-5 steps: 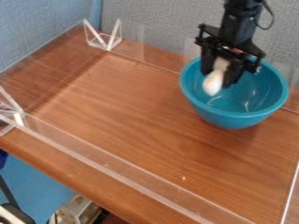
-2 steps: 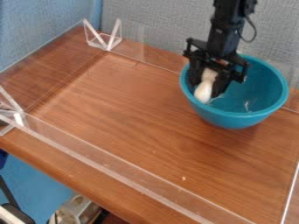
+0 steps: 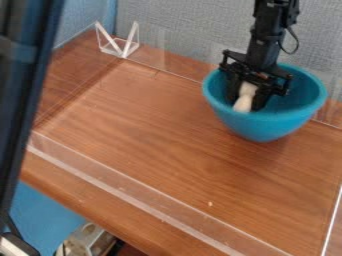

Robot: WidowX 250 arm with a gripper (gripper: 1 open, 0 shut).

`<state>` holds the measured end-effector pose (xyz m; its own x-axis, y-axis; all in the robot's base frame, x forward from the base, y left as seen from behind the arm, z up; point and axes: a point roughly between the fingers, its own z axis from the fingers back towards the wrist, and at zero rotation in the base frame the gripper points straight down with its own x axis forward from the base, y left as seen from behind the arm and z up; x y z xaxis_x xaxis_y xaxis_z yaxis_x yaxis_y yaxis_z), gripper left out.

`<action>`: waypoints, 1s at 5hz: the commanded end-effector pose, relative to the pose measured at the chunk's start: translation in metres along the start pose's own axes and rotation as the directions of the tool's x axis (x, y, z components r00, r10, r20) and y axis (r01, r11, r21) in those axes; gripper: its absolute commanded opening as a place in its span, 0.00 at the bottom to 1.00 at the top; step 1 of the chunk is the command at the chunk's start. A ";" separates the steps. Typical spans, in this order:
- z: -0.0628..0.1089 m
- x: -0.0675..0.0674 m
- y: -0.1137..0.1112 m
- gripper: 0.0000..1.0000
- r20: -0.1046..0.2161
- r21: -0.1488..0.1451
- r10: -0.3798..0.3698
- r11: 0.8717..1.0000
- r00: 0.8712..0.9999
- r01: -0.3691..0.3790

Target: Put the mushroom in the blue bowl

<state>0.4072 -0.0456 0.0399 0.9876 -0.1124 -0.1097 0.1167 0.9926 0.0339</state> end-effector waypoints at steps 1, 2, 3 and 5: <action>0.032 0.000 -0.005 1.00 0.072 0.004 0.047 0.999 0.996 -0.048; 0.053 -0.007 -0.005 1.00 0.112 0.010 0.044 0.999 0.993 -0.046; 0.081 -0.012 -0.006 1.00 0.152 0.018 0.030 0.999 0.988 -0.033; 0.126 -0.022 -0.012 1.00 0.207 0.030 0.007 0.999 0.978 -0.014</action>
<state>0.3954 -0.0573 0.1254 0.9945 -0.1039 -0.0134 0.1045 0.9920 0.0712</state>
